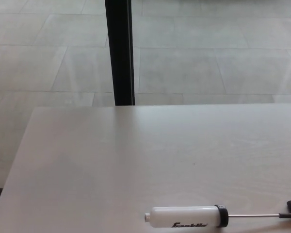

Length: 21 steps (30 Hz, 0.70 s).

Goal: The robot uses its left hand to lift the air pump kept on the middle of the desk and use the right hand to compress the handle

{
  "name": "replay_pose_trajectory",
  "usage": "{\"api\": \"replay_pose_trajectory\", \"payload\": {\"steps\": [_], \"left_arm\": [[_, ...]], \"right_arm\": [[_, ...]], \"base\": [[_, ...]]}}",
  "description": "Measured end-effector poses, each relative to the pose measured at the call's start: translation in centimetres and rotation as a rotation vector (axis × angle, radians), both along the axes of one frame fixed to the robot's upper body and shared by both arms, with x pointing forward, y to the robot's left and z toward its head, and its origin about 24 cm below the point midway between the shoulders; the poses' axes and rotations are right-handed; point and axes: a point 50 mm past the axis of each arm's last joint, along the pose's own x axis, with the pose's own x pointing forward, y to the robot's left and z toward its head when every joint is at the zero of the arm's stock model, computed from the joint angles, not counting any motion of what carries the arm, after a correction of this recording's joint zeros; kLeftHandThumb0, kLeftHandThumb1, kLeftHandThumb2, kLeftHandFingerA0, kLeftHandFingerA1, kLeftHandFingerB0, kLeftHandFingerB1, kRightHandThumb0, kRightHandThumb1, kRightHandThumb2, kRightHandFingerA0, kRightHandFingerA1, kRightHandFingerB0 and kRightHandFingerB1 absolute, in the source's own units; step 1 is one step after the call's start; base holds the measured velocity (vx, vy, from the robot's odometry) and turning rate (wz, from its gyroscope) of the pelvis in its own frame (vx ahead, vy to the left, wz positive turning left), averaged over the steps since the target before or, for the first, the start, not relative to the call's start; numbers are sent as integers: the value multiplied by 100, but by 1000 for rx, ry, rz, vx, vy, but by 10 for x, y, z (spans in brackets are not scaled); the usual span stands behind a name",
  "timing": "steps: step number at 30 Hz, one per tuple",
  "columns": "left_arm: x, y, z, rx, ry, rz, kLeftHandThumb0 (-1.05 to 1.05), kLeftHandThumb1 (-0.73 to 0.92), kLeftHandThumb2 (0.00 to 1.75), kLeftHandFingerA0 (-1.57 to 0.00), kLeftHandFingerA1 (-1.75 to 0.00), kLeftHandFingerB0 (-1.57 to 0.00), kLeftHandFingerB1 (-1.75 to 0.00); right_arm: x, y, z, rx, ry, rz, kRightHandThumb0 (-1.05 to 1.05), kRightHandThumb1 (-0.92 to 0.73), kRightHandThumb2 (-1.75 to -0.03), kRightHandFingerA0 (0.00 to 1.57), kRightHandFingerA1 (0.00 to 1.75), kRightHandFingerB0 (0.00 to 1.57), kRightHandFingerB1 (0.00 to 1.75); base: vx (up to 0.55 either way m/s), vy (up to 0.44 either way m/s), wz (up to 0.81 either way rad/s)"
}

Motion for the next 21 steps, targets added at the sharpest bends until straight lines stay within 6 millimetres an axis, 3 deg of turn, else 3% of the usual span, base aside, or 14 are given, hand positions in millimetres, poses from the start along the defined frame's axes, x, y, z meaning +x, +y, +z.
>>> {"api": "replay_pose_trajectory", "payload": {"steps": [2,4,5,7,8,12,15,16,17,19,20,21], "left_arm": [[11,-7,6,24,-20,-40,-60,74,63,-23,-40,-26,-35],[32,-24,15,72,-47,-127,-76,70,60,-14,-41,-23,-35],[41,-33,18,91,-57,-166,-78,56,89,-8,-49,-16,-45],[54,-47,22,118,-67,-229,-78,56,89,-8,-49,-16,-45],[64,-59,25,139,-73,-282,-86,74,63,-11,-43,-21,-33],[95,-106,29,206,-77,-467,-84,74,63,-15,-46,-23,-34],[111,-141,30,248,-75,-591,-82,74,63,-9,-50,-24,-34],[115,-149,30,258,-75,-619,-82,58,97,-4,-50,-15,-47],[120,-163,29,274,-71,-668,-83,76,64,-5,-46,-21,-34],[128,-189,27,301,-64,-755,-85,77,64,-5,-45,-21,-35],[131,-202,26,316,-60,-799,-89,62,100,-5,-44,-15,-46],[133,-211,26,328,-58,-827,-89,63,103,-2,-41,-10,-42]], "right_arm": [[5,4,4,-18,-10,23,-81,-92,-69,21,40,23,29],[16,12,11,-51,-22,73,-85,-92,-76,21,39,18,30],[21,17,12,-61,-28,94,-85,-92,-75,22,39,18,30],[29,24,13,-75,-32,129,-85,-92,-75,22,39,18,30],[34,30,13,-84,-31,156,-85,-92,-75,23,39,20,30],[52,51,7,-96,-21,247,-88,-92,-74,24,42,20,31],[63,65,-1,-92,-9,304,-86,-92,-75,20,44,21,32],[65,68,-3,-89,-4,316,-88,-92,-75,24,44,21,32],[69,73,-6,-86,3,336,-85,-92,-75,23,43,22,32],[76,83,-11,-82,14,372,-85,-92,-74,23,44,22,32],[79,88,-14,-80,20,391,-86,-92,-75,21,45,22,33],[81,91,-15,-80,24,402,-88,-92,-75,23,44,23,31]], "base": [[0,0,0],[0,0,0],[0,0,0],[0,0,0],[0,0,0],[0,0,0],[0,0,0],[0,0,0],[0,0,0],[0,0,0],[0,0,0],[0,0,0]]}}
